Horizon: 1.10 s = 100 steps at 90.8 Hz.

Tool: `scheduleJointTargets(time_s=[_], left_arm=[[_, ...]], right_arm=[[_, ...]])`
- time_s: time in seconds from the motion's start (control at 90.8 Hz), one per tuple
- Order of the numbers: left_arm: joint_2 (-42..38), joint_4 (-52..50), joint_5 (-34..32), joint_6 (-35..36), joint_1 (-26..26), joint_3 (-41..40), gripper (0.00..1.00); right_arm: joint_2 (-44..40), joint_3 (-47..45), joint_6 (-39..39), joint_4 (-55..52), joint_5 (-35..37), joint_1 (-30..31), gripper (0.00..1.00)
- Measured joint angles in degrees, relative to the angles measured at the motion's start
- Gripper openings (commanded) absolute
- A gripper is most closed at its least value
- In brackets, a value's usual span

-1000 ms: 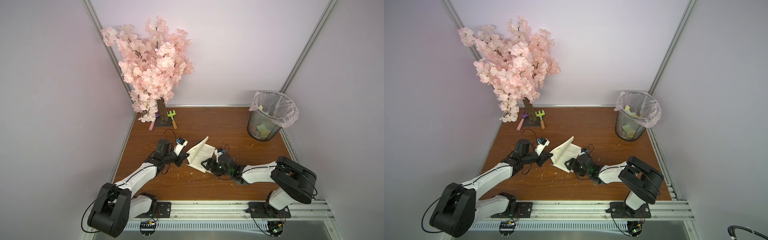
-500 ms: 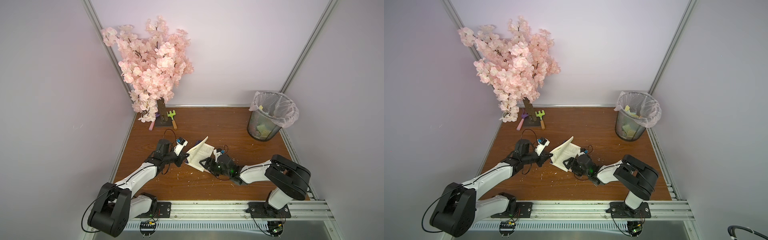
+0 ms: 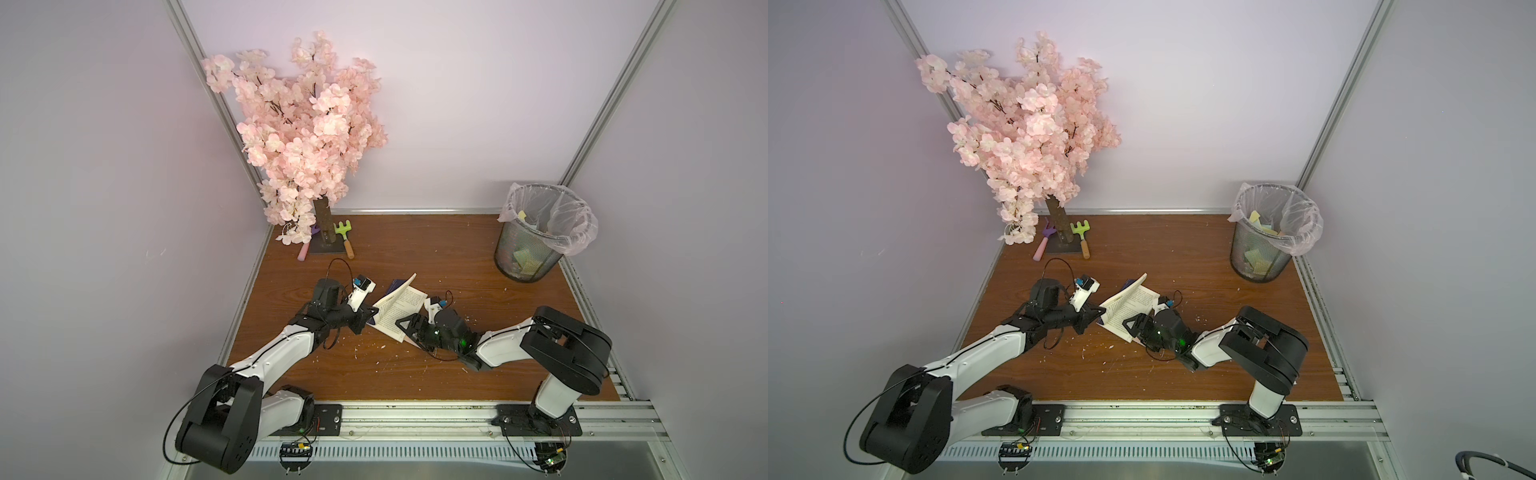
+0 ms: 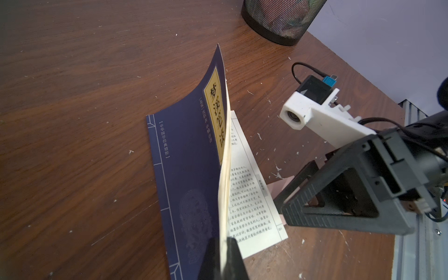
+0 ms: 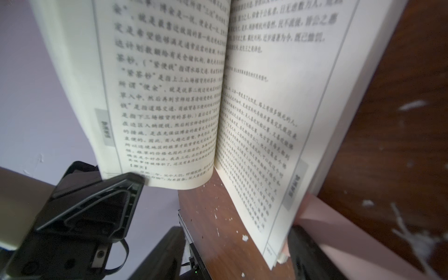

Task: Peel off the used sticky note
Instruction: Turn the page of the book at the center of the board.

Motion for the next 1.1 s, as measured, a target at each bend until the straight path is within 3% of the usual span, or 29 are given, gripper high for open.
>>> scheduleJointTargets(time_s=[0.693, 1.101], left_arm=[[0.02, -0.07, 0.09, 0.33, 0.00, 0.02, 0.02], [2.19, -2.47, 0.90, 3.06, -0.44, 1.97, 0.02]], right_arm=[[2.89, 1.84, -0.04, 4.11, -0.11, -2.21, 0.71], [3.69, 4.96, -0.96, 4.44, -0.57, -6.73, 0.80]])
